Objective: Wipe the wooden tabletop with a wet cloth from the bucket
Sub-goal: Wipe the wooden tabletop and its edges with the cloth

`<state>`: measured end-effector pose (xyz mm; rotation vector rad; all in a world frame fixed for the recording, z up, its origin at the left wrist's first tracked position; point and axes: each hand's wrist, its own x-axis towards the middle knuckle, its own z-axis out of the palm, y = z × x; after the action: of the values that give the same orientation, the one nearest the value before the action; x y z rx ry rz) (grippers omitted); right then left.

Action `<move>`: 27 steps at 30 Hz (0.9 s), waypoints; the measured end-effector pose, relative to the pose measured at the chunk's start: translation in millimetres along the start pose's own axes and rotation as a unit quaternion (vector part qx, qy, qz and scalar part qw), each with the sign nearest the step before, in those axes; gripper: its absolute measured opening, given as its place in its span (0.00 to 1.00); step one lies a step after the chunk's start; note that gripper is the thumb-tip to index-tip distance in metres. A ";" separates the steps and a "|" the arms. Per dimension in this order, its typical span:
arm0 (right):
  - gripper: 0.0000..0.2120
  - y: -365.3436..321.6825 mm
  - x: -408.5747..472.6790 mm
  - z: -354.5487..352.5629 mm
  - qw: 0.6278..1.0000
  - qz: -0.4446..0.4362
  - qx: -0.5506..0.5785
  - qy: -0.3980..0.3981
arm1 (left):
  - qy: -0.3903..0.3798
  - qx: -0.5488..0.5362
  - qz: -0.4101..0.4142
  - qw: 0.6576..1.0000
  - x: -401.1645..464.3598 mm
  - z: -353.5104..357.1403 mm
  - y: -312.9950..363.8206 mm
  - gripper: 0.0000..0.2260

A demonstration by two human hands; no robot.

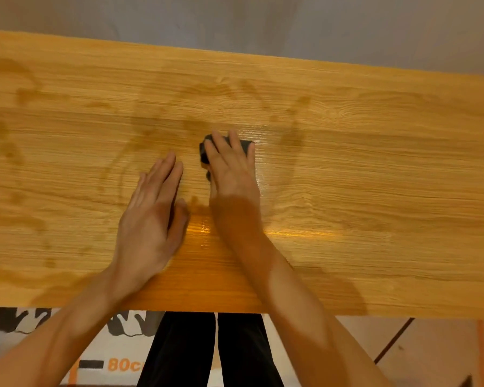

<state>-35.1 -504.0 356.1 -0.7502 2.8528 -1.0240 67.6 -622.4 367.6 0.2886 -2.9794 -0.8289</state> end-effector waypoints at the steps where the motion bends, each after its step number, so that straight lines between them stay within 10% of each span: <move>1: 0.23 3.7 -1.5 -8.5 1.000 -0.021 -0.006 -0.015 | -0.006 -0.007 0.004 1.000 -0.1 -1.7 -0.9 0.25; 9: 0.18 81.5 -20.0 -95.8 0.970 0.208 -0.055 0.117 | 0.034 0.008 -0.009 0.999 61.2 -18.0 -31.2 0.25; 18: 0.24 5.3 32.0 -7.8 0.999 0.017 -0.039 0.000 | 0.051 0.051 0.015 0.997 114.1 -14.9 -38.9 0.24; 27: 0.19 63.5 30.6 -68.0 0.955 0.242 -0.077 0.151 | 0.041 0.060 0.019 0.997 118.5 -12.5 -39.5 0.26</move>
<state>-101.6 -434.7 375.4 0.1318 3.1460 -0.9097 -41.1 -684.2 356.2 0.2610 -2.9531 -0.6206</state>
